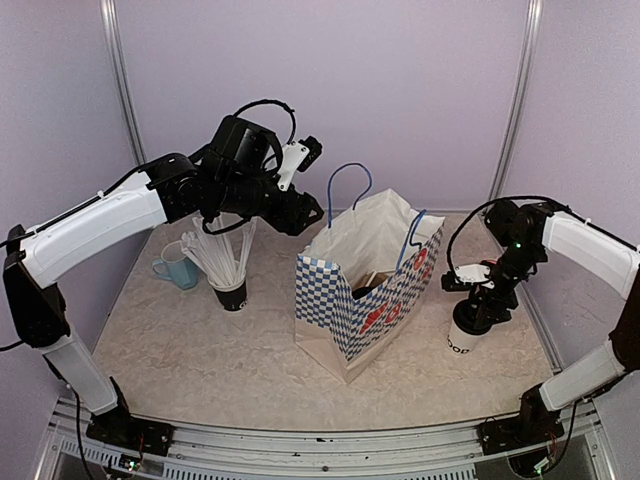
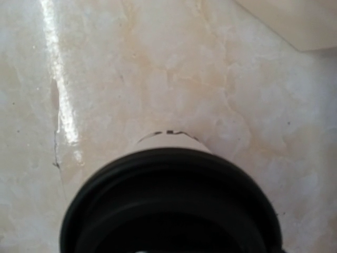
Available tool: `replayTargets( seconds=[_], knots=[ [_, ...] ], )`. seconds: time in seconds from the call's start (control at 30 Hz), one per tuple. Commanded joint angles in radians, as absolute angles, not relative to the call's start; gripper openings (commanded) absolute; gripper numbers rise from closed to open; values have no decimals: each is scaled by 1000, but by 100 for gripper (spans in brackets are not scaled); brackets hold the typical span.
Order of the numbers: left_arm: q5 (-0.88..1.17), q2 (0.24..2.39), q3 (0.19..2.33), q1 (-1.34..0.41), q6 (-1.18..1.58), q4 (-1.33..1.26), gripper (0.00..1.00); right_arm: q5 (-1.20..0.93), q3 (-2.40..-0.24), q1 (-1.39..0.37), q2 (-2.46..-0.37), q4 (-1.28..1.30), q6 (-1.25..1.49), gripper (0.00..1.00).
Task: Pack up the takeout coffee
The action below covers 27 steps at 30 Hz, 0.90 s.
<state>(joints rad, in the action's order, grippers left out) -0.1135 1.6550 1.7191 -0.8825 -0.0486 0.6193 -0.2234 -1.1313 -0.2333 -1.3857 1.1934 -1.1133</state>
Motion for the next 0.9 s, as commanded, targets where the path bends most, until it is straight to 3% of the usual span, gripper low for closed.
replayTargets(
  seconds=[0.0,0.1,0.4,0.67,0.87],
  knots=[
    [-115,1631,1712,-884,-40,612,69,-184,-1101,-256,-1376,1168,-1083,77],
    [-108,1632,1714,-884,-36,613,69,-176,-1087,-263,-1368,1166,-1077,76],
    [-43,1635,1798,-881,33,661,69,-190,-1161,-263,-1322,1234,-997,58],
    [77,1580,1755,-891,104,608,71,-177,-1455,-171,-1361,1293,-857,50],
    [29,1681,1845,-891,165,705,68,-168,-1749,-107,-1431,1287,-790,49]
  ],
)
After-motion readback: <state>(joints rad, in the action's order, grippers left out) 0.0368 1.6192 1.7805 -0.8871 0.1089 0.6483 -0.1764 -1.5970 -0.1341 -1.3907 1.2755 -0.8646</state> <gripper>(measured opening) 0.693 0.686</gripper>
